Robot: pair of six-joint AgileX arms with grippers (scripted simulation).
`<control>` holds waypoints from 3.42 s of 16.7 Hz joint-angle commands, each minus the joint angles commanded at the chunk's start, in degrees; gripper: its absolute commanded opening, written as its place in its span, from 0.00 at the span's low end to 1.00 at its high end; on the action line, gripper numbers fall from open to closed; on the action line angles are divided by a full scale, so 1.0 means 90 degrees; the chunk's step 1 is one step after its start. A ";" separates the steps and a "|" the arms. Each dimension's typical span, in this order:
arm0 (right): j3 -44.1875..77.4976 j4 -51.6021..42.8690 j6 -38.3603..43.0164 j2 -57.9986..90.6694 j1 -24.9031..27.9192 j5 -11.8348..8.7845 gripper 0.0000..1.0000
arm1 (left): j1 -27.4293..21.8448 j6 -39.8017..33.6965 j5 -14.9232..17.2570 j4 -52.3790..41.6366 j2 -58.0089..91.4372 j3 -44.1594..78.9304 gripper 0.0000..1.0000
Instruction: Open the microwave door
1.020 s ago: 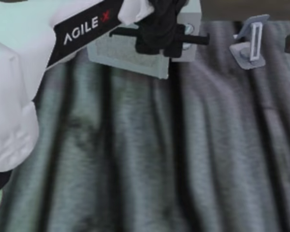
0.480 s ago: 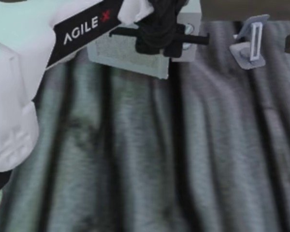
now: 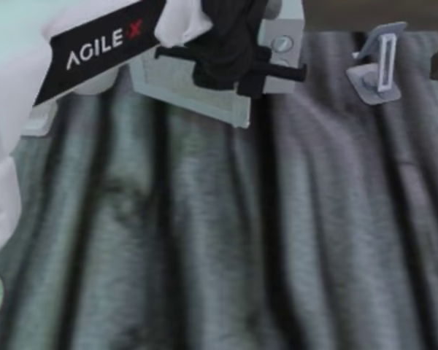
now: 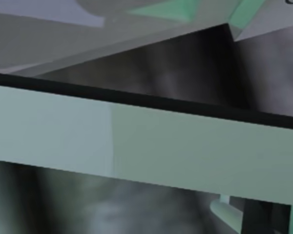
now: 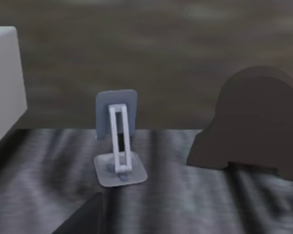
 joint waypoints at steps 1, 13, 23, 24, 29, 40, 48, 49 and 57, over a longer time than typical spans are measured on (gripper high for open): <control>0.0000 0.0000 0.0000 0.0000 0.0000 0.0000 1.00 | 0.0005 0.0027 0.0020 0.0025 -0.0032 -0.0042 0.00; 0.0000 0.0000 0.0000 0.0000 0.0000 0.0000 1.00 | 0.0005 0.0027 0.0020 0.0025 -0.0032 -0.0042 0.00; 0.0000 0.0000 0.0000 0.0000 0.0000 0.0000 1.00 | 0.0005 0.0027 0.0020 0.0025 -0.0032 -0.0042 0.00; 0.0000 0.0000 0.0000 0.0000 0.0000 0.0000 1.00 | 0.0005 0.0027 0.0020 0.0025 -0.0032 -0.0042 0.00; 0.0000 0.0000 0.0000 0.0000 0.0000 0.0000 1.00 | 0.0004 0.0188 0.0145 0.0138 -0.0162 -0.0282 0.00; 0.0000 0.0000 0.0000 0.0000 0.0000 0.0000 1.00 | 0.0155 0.0782 0.0439 0.0470 -0.0659 -0.1020 0.00; 0.0000 0.0000 0.0000 0.0000 0.0000 0.0000 1.00 | 0.0155 0.0782 0.0439 0.0470 -0.0659 -0.1020 0.00; 0.0000 0.0000 0.0000 0.0000 0.0000 0.0000 1.00 | 0.0155 0.0782 0.0439 0.0470 -0.0659 -0.1020 0.00; 0.0000 0.0000 0.0000 0.0000 0.0000 0.0000 1.00 | 0.0155 0.0782 0.0439 0.0470 -0.0659 -0.1020 0.00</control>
